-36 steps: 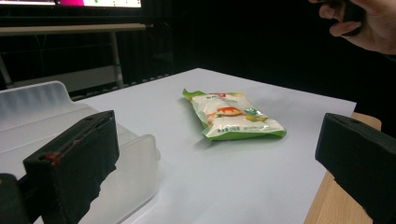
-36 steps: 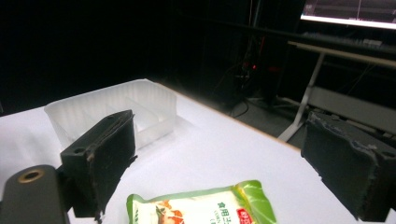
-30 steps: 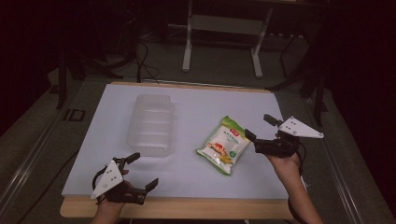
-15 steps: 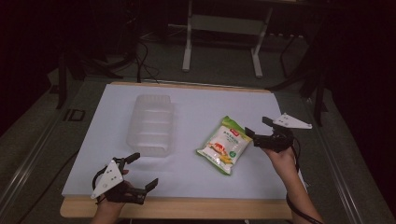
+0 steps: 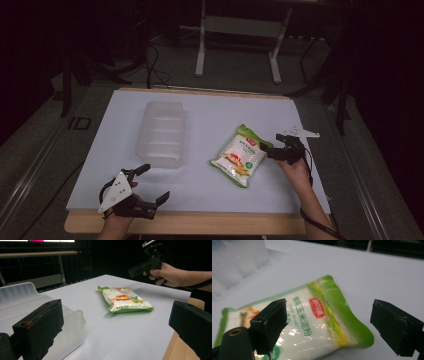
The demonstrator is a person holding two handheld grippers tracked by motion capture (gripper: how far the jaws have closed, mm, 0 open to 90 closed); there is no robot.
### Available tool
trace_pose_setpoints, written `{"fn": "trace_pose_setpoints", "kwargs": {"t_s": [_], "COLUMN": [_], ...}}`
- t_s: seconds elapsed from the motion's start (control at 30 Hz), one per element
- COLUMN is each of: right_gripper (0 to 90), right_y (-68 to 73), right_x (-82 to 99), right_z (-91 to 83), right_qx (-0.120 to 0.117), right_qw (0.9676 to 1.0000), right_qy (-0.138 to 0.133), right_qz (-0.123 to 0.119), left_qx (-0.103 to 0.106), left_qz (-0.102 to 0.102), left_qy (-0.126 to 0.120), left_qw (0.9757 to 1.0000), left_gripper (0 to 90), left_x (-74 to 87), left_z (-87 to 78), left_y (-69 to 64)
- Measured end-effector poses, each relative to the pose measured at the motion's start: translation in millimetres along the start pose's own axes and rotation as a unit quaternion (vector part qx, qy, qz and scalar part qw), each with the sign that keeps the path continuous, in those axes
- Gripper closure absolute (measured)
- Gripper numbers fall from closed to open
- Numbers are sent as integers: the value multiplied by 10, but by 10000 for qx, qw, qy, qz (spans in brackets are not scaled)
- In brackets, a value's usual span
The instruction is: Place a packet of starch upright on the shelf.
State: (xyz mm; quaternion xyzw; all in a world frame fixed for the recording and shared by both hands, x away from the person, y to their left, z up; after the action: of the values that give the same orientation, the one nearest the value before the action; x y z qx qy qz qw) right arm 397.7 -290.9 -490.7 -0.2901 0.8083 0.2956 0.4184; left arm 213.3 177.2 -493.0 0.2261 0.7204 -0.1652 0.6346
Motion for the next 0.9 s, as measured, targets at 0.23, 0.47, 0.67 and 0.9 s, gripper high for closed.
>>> {"fn": "trace_pose_setpoints", "kwargs": {"t_s": [0.23,0.47,0.67,0.9], "right_gripper": [139,118,104,127], "right_y": [-182,-297,-361,-378], "right_x": [110,187,276,268], "right_z": [161,268,359,391], "right_qx": [85,11,30,7], "right_qw": [9992,9978,9952,9935], "right_qy": [337,565,844,983], "right_qz": [181,332,489,580], "left_qx": [0,15,14,47], "left_qz": [1,-1,1,-2], "left_qy": [8,21,35,83], "left_qw": [10000,10000,10000,10000], "left_gripper": [0,0,0,0], "left_x": [4,8,12,24], "left_z": [2,7,5,19], "left_y": [5,6,9,-1]}}
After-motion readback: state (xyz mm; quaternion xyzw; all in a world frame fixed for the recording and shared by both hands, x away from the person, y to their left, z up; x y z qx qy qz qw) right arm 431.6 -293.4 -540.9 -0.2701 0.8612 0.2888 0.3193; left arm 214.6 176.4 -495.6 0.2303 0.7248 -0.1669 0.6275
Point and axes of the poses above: each handheld gripper's, and its own axes: z roughly forward along the jaws, x roughly out of its underside, y roughly to its left, the point moved 1 cm from there along z, roughly forward along the jaws, and after that the axes turned 15 degrees about -x, right-handed, at the moved point
